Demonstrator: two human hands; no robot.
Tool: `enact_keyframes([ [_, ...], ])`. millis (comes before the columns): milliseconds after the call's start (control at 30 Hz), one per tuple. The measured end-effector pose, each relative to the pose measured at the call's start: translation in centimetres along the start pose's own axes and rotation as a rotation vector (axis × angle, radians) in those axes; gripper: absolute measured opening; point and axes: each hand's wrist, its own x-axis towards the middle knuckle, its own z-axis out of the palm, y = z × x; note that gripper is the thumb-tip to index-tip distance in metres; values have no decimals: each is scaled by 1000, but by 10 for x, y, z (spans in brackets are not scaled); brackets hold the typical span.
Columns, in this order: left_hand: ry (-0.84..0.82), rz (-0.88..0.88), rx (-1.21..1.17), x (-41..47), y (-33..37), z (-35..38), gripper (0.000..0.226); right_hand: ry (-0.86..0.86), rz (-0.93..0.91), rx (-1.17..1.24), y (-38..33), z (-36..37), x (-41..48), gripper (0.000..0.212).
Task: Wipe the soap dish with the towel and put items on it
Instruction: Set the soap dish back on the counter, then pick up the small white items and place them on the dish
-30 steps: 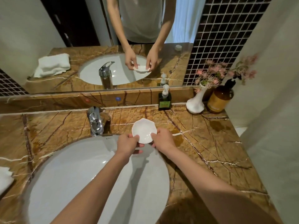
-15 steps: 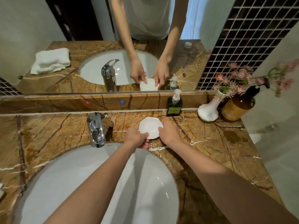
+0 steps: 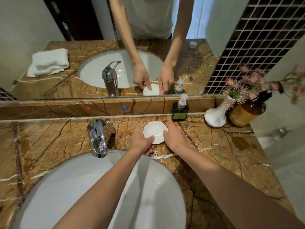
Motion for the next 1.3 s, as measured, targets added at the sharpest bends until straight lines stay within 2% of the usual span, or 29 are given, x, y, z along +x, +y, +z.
enact_keyframes([
  [133,88,85,108,-2,-3,-3,38,36,-34,30,2,-1,-7,33],
  [233,204,279,377,-14,-7,-9,46,95,-100,15,6,-3,-23,38],
  [300,261,452,509,-26,-10,-10,41,123,-155,-3,10,-5,-36,38],
  [433,149,773,679,-48,-19,-5,43,147,-248,-23,20,-14,-67,36],
  [533,110,904,848,-62,-33,1,55,137,-279,-99,35,-22,-92,43],
  [700,88,948,954,-96,-50,17,60,117,-243,-232,63,-38,-140,56],
  [767,90,960,983,-113,-54,25,60,137,-245,-262,75,-44,-159,55],
  [867,102,988,994,-142,-63,42,61,169,-252,-276,97,-54,-188,48],
  [1000,132,1008,996,-187,-76,66,59,156,-247,-261,127,-67,-229,56],
  [1300,186,952,963,-273,-117,104,53,138,-239,-233,189,-85,-318,57],
])
